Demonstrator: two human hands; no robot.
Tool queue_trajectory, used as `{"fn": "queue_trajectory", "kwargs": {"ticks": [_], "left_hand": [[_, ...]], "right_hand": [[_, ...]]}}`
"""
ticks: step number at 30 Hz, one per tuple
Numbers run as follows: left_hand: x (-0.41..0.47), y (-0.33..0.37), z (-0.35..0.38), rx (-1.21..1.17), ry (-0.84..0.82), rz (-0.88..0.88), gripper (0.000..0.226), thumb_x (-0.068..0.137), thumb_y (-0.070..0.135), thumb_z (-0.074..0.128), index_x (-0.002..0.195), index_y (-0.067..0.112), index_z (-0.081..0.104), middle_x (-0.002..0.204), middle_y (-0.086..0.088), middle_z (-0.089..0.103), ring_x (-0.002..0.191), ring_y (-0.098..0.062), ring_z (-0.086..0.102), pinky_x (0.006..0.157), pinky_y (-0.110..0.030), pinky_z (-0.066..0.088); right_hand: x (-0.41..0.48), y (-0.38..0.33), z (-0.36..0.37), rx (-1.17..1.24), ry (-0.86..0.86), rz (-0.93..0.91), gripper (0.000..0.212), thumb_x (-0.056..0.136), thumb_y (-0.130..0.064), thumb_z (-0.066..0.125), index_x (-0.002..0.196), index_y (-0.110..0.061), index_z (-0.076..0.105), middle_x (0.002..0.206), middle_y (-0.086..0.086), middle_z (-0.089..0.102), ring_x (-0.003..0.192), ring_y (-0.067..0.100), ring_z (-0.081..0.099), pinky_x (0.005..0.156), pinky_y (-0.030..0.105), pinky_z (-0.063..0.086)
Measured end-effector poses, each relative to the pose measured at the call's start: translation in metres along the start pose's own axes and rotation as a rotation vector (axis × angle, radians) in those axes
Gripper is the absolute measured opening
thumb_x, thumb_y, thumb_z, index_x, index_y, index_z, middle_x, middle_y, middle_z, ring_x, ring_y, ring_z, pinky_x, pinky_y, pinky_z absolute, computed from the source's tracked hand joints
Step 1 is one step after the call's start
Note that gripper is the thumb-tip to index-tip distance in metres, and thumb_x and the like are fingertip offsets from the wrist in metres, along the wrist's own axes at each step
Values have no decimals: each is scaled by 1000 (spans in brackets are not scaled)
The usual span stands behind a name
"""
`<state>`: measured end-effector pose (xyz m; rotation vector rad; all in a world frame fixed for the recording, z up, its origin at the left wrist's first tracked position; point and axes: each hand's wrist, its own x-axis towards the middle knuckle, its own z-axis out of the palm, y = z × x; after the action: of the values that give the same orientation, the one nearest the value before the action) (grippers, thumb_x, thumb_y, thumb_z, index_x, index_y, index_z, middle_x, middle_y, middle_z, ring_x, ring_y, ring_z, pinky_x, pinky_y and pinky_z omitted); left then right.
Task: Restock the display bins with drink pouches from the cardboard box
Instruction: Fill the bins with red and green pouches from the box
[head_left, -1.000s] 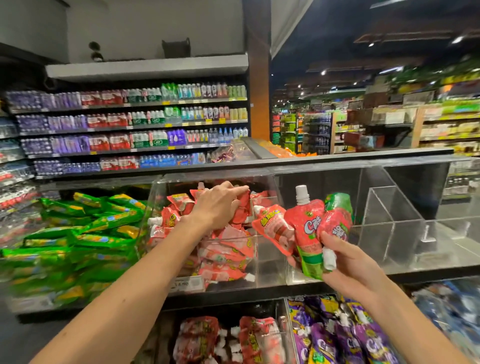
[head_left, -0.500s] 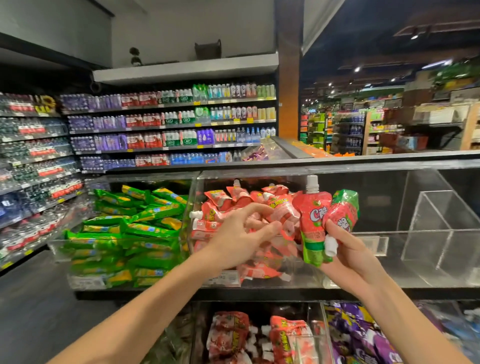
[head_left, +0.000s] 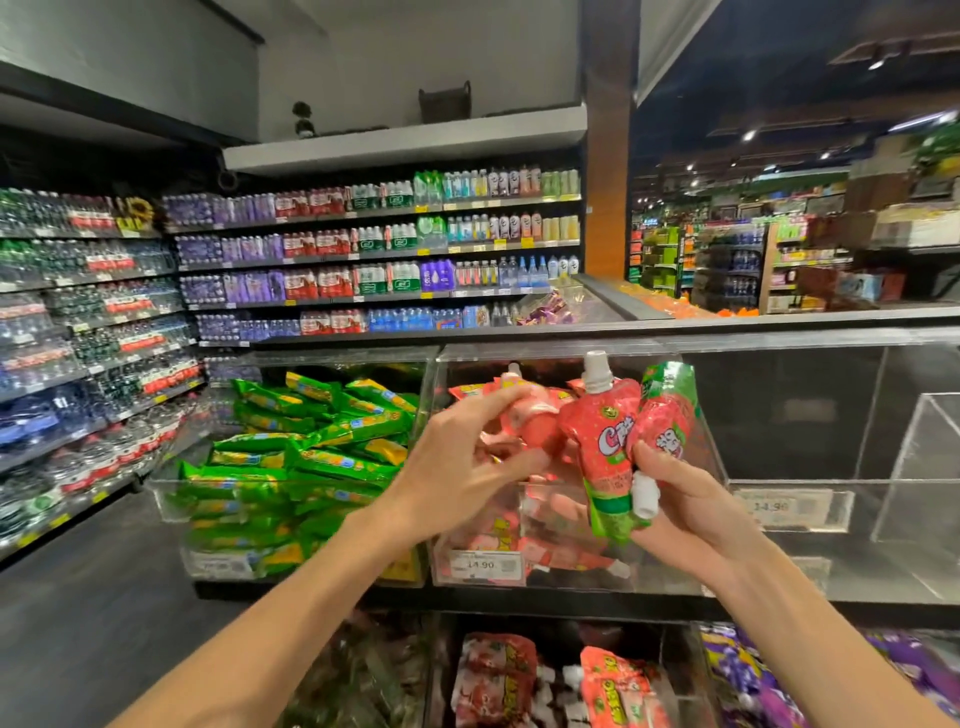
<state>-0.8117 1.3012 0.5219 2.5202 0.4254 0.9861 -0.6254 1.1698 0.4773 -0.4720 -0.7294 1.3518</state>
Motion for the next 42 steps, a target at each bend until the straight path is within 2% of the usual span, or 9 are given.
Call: {"fn": "queue_trajectory", "kwargs": {"ticks": [6,10,15,22,26,29,33,37,42], "left_hand": [[36,-52,-17,433,-139,-126,67,93,52,58,151,26,35,143,-4,52,132,-24,42,108,-47,32],[53,-74,-10,581,-190,-169,66,98,55,46,155,28,26,143,-6,46,134,-26,33,104,-49,26],[68,-77,-7,708,163,-74,43,92,26,59,135,24,59,117,-5,51,111,-25,41,95,-41,35],[78,-67,-16,878,-161,-238,43,99,32,49,142,30,52,136,-3,49,128,-27,33,104,-49,29],[65,-39,-16,731,-84,-258,49,98,26,52,146,24,45,140,-7,49,131,-28,36,106,-49,31],[46,8,-1,289,103,-172,28,98,34,59,118,18,69,108,0,69,97,-13,61,86,-25,47],[11,88,42,-333,-93,-278,44,93,49,55,89,7,67,68,8,70,62,-3,66,61,-21,50],[-9,134,108,-623,-111,-362,40,74,53,67,99,21,67,77,13,74,68,-3,70,61,-19,53],[-17,173,187,-857,34,-377,20,89,15,72,106,11,61,84,5,73,75,-5,69,66,-18,53]], "right_hand": [[0,-2,-4,7,-24,-44,77,71,-15,90,137,-1,54,147,22,49,134,37,49,100,58,47],[-4,0,-5,20,43,-29,99,55,-12,98,141,-1,51,140,25,54,125,40,57,94,58,52],[-13,0,-1,-8,52,-20,98,55,-10,97,139,2,50,136,30,55,120,43,60,94,60,52],[-20,-5,6,-61,127,-29,92,52,-14,98,133,1,57,133,26,59,117,39,63,91,56,54],[-27,-13,7,-73,106,-9,72,55,-15,97,120,0,70,133,24,60,117,37,64,86,51,57],[-38,-19,2,-77,87,-6,64,56,-16,96,114,-2,73,131,23,62,118,36,63,87,50,57],[-62,-29,-3,-89,165,-18,42,78,-15,74,115,4,69,123,24,66,110,37,67,89,52,56],[-97,-41,-22,-304,241,-117,44,81,-14,63,124,-1,62,112,17,72,98,30,72,81,43,61],[-159,-62,-52,-700,315,-287,37,79,-6,73,114,2,66,110,20,72,98,28,69,85,41,58]]}}
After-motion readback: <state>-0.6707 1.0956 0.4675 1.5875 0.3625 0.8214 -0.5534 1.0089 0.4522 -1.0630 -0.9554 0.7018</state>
